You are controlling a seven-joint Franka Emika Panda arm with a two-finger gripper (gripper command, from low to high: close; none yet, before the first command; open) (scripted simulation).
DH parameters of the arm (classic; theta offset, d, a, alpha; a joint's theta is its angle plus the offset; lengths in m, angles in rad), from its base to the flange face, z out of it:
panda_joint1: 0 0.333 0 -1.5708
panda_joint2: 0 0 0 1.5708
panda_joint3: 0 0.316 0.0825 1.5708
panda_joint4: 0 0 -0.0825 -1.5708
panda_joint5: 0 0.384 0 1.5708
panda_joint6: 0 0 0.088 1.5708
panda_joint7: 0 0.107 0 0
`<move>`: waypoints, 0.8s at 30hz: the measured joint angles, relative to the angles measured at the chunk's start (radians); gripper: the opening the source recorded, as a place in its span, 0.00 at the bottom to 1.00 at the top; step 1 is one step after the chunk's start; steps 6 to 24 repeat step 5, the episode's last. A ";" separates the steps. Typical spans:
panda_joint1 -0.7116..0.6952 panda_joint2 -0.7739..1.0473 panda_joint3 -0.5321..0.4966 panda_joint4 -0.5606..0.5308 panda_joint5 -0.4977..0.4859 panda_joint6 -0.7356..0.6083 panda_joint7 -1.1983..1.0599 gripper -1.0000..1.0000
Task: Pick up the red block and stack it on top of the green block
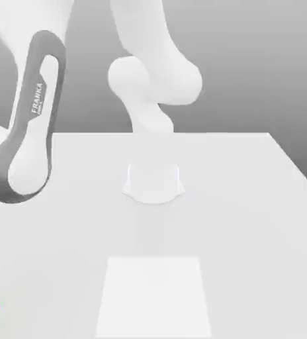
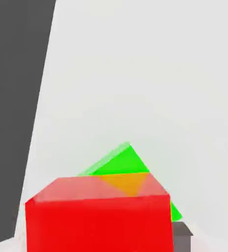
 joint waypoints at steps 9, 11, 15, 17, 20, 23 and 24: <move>-0.001 -0.023 -0.010 0.002 -0.007 -0.026 0.008 1.00; -0.001 -0.023 -0.010 0.002 -0.007 -0.026 0.008 1.00; -0.001 -0.023 -0.010 0.002 -0.007 -0.026 0.008 1.00; -0.001 -0.023 -0.010 0.002 -0.007 -0.026 0.008 1.00; -0.001 -0.023 -0.010 0.002 -0.007 -0.026 0.008 1.00; -0.001 -0.023 -0.010 0.002 -0.007 -0.026 0.008 1.00; -0.001 -0.023 -0.010 0.002 -0.007 -0.026 0.008 1.00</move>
